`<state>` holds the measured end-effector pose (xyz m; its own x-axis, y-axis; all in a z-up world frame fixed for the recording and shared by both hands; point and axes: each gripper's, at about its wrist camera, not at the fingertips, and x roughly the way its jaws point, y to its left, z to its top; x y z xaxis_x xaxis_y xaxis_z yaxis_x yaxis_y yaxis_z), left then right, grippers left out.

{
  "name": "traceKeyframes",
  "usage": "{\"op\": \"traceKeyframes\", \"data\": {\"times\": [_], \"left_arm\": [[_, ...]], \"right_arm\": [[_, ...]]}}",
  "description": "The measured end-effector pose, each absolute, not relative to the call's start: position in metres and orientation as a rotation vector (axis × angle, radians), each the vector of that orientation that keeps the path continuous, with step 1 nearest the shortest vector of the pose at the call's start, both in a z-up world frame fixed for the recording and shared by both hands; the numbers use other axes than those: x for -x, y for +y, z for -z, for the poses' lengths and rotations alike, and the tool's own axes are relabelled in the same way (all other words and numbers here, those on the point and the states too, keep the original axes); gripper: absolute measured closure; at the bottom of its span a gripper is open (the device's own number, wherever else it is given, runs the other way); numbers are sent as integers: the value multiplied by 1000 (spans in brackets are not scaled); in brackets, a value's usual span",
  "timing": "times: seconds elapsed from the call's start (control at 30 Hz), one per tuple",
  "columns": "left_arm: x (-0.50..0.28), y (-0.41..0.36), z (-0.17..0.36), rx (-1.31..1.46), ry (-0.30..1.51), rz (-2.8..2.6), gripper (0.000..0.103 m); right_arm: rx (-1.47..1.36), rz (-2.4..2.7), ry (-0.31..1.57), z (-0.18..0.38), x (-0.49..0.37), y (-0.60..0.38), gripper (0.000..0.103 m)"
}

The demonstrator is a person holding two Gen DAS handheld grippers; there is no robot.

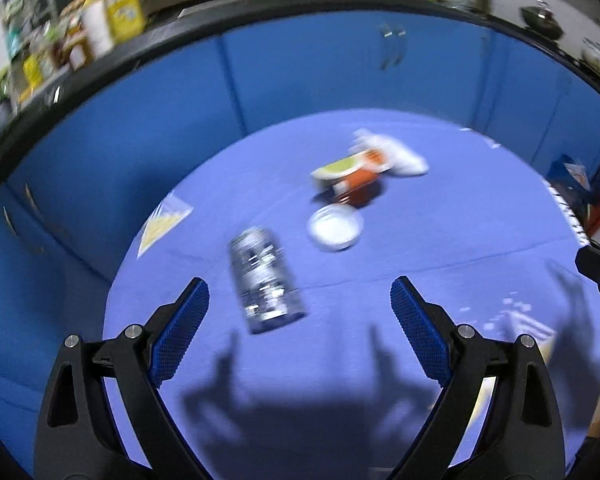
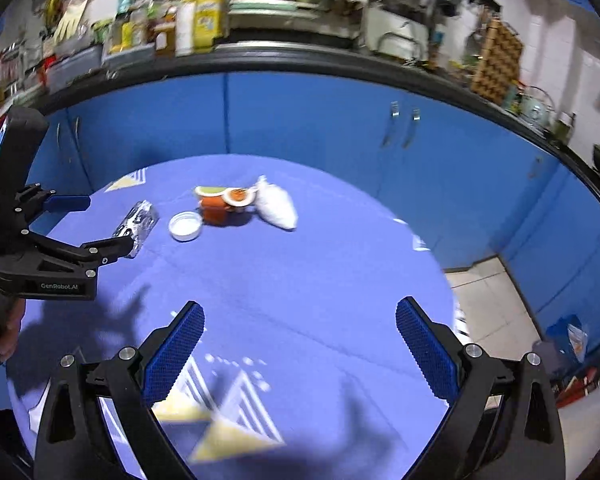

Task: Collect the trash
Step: 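Move both open tools back over the table toward the blister pack, then grasp the silver blister pack with the left tool while the right grasps the small white cup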

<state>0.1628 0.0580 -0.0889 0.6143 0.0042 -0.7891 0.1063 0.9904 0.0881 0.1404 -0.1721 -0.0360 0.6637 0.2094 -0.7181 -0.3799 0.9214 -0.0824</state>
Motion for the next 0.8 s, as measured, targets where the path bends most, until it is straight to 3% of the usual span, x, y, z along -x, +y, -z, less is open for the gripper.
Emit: {"op": "traceKeyframes", "data": {"times": [0.23, 0.43, 0.5, 0.8], "left_arm": [[-187, 83, 113, -88, 959, 71, 18], [-199, 95, 129, -55, 999, 95, 43], [-199, 97, 128, -58, 992, 106, 61], [-196, 127, 114, 7, 965, 85, 68]], "right_arm": [[232, -373, 829, 54, -168, -133, 9], [238, -403, 862, 68, -189, -102, 9], [241, -414, 870, 72, -195, -93, 9], [234, -498, 915, 94, -215, -48, 9]]}}
